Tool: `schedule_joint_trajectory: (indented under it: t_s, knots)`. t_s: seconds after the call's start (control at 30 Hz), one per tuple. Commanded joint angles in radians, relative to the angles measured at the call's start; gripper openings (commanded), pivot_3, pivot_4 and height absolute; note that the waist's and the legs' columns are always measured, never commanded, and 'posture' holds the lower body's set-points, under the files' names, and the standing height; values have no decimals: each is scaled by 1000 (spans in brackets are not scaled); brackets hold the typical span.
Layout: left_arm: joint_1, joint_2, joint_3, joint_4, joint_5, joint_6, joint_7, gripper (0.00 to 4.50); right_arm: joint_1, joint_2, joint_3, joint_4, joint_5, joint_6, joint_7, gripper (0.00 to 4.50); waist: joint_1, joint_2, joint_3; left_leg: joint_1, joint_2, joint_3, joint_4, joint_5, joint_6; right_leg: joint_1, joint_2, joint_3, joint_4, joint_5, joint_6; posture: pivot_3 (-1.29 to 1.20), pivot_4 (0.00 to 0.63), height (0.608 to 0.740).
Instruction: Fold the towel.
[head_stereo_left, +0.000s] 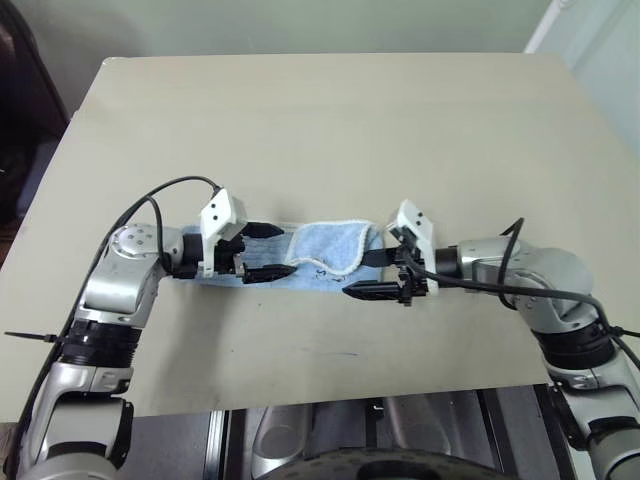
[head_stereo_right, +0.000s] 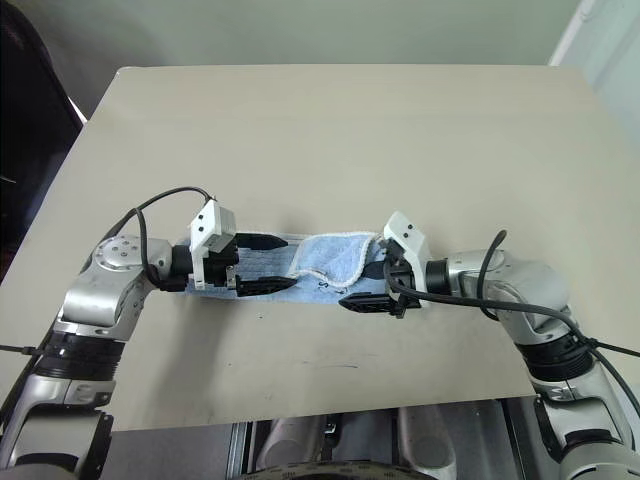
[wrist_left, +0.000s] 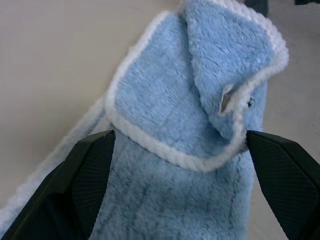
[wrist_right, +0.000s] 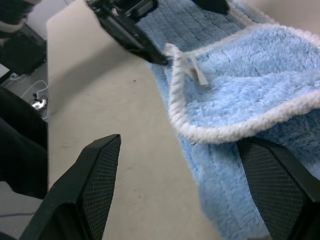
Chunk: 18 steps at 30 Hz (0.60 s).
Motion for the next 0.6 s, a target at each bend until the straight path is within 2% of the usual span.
schedule_joint_trajectory:
  t_s: [0.03,0.37,0.6]
  knots:
    - [6,12,28,-49,-18,3,-1,4500,-42,35,0,19,-26,-40,-10,3881,0,0,0,0,0,0,0,0,0,0,0,0,0,0,0,0,150,703]
    - [0,35,67,-63,-42,46,19,4500,-137,195,-6,164,-92,-106,-64,3881,-1,0,0,0,0,0,0,0,-1,-2,0,0,2,0,-1,0,150,703]
    - [23,37,69,-90,-60,67,12,4500,-125,241,-15,186,-125,-138,-81,3881,-1,0,0,-1,0,0,0,0,-1,-3,0,0,2,0,-2,0,150,703]
